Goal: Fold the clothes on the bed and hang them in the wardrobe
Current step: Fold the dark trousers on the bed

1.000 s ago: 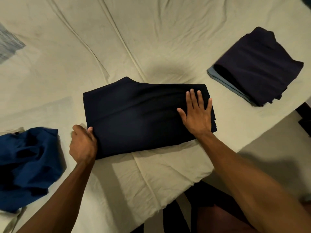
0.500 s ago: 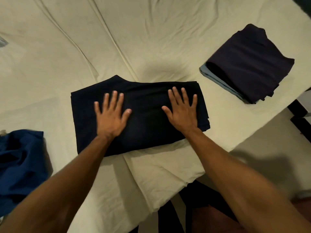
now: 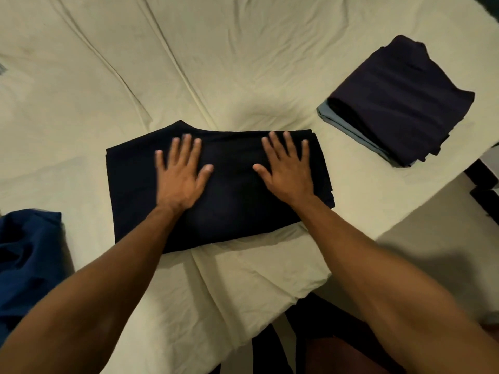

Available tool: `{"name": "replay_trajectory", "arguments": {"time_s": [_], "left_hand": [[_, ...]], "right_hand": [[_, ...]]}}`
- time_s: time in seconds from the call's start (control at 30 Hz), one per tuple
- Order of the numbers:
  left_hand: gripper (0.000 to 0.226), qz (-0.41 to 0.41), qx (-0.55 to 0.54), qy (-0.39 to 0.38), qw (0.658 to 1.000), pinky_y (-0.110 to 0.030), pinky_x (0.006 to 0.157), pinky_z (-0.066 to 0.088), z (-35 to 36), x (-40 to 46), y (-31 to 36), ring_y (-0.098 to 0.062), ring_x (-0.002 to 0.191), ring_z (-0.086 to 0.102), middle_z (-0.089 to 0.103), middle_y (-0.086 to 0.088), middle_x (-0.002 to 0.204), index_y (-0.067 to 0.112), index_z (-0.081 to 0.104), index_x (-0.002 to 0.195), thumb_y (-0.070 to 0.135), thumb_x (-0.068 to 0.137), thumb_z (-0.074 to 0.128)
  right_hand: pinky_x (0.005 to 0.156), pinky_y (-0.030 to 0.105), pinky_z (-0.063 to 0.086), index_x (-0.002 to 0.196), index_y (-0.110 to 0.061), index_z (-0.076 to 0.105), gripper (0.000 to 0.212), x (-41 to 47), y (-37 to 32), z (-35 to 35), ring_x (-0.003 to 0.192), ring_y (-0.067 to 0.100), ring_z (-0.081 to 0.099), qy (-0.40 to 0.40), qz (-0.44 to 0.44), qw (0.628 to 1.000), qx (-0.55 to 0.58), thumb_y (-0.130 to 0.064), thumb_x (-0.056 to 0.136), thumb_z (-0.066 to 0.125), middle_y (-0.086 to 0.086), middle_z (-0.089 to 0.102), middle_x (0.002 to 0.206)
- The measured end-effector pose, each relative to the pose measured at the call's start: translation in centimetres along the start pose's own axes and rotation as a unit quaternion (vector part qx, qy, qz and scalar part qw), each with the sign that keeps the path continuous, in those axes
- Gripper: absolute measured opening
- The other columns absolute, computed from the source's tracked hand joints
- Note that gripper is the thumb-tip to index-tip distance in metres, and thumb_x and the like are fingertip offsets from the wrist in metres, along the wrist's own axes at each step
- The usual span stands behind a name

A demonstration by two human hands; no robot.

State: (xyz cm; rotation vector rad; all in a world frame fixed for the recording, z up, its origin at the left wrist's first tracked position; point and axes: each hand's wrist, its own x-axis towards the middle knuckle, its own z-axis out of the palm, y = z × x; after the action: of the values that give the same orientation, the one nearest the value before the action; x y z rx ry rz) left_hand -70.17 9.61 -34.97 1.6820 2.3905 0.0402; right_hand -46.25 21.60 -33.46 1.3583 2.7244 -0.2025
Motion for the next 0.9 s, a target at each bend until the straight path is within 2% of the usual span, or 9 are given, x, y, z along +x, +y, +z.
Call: {"name": "replay_trajectory", "arguments": {"time_s": [0.07,0.13,0.23,0.33,0.43,0.57,0.67,0.8,0.9], "left_hand": [[0.071,-0.083,-0.001,0.007,0.996,-0.053,0.119,-0.010,-0.2,-0.5,-3.2,-0.022,0.154,-0.005,0.000,0.000,0.168,0.028,0.007,0.160,0.065,0.100,0.017],[0.076,-0.171,-0.036,0.022,0.984,-0.056,0.119,-0.005,-0.7,-1.9,-5.3,-0.027,0.154,-0.002,0.002,-0.007,0.168,0.023,0.009,0.160,0.066,0.099,0.024],[0.085,-0.344,-0.123,0.077,0.928,-0.061,0.115,0.016,-2.1,-4.9,-5.8,-0.041,0.147,0.018,0.016,-0.020,0.162,0.010,0.016,0.156,0.063,0.096,0.043],[0.074,-0.433,-0.180,0.097,0.878,-0.059,0.105,0.032,-3.8,-7.2,-5.9,-0.047,0.131,0.039,0.041,-0.027,0.144,0.002,0.033,0.144,0.054,0.095,0.053],[0.055,-0.435,-0.247,0.084,0.862,-0.051,0.098,0.041,-4.8,-8.5,-6.6,-0.045,0.116,0.054,0.059,-0.024,0.127,0.004,0.049,0.126,0.051,0.098,0.051],[0.043,-0.364,-0.264,0.083,0.889,-0.042,0.081,0.039,-4.6,-9.5,-7.5,-0.043,0.099,0.058,0.065,-0.026,0.112,0.002,0.055,0.114,0.043,0.103,0.047],[0.034,-0.320,-0.264,0.120,0.902,-0.040,0.073,0.039,-5.1,-9.5,-7.6,-0.032,0.080,0.052,0.067,-0.026,0.098,0.003,0.052,0.105,0.037,0.104,0.048],[0.029,-0.330,-0.284,0.133,0.890,-0.038,0.074,0.037,-8.1,-9.6,-6.2,-0.027,0.082,0.049,0.065,-0.018,0.097,0.007,0.053,0.106,0.036,0.102,0.050],[0.028,-0.323,-0.285,0.136,0.892,-0.039,0.073,0.038,-12.0,-9.4,-4.2,-0.028,0.083,0.049,0.060,-0.010,0.093,0.010,0.053,0.108,0.037,0.102,0.049]], "right_hand": [[0.118,0.062,0.001,0.158,-0.021,0.018,0.074,-0.8,2.1,0.2,0.153,0.025,0.007,0.005,0.027,1.000,-0.008,-0.064,0.098,0.014,0.000,0.014,0.166],[0.118,0.063,0.002,0.158,-0.020,0.015,0.073,-1.7,2.7,0.0,0.153,0.029,0.005,0.006,0.046,0.999,-0.010,-0.062,0.099,0.014,0.002,0.011,0.166],[0.118,0.064,0.002,0.158,-0.016,0.012,0.070,-2.2,0.1,-0.8,0.152,0.032,0.004,0.022,0.085,0.996,-0.001,-0.055,0.102,0.023,0.007,0.009,0.166],[0.117,0.064,0.003,0.158,-0.014,0.014,0.071,-2.3,-4.5,-1.2,0.153,0.031,0.006,0.042,0.008,0.999,0.003,-0.049,0.100,0.035,0.006,0.010,0.166],[0.119,0.062,0.004,0.158,-0.016,0.014,0.071,-0.9,-10.2,-1.5,0.153,0.029,0.005,0.042,-0.079,0.996,0.016,-0.051,0.100,0.035,0.004,0.009,0.166],[0.119,0.060,-0.007,0.159,-0.018,0.005,0.073,2.7,-14.5,-0.2,0.153,0.026,-0.004,-0.030,-0.139,0.990,-0.005,-0.059,0.101,0.024,0.001,0.002,0.167],[0.118,0.060,-0.009,0.159,-0.020,0.005,0.078,4.4,-13.8,1.6,0.153,0.026,-0.003,-0.043,-0.118,0.992,-0.018,-0.067,0.098,0.019,-0.002,0.001,0.167],[0.120,0.058,-0.008,0.159,-0.018,0.006,0.079,4.2,-13.9,0.9,0.153,0.026,-0.003,-0.048,-0.098,0.994,0.009,-0.066,0.098,0.021,0.001,0.002,0.167],[0.123,0.048,0.001,0.158,-0.014,0.015,0.069,3.3,-13.4,-0.8,0.153,0.021,0.004,-0.021,-0.055,0.980,0.190,-0.051,0.103,0.034,0.003,0.012,0.166]]}}
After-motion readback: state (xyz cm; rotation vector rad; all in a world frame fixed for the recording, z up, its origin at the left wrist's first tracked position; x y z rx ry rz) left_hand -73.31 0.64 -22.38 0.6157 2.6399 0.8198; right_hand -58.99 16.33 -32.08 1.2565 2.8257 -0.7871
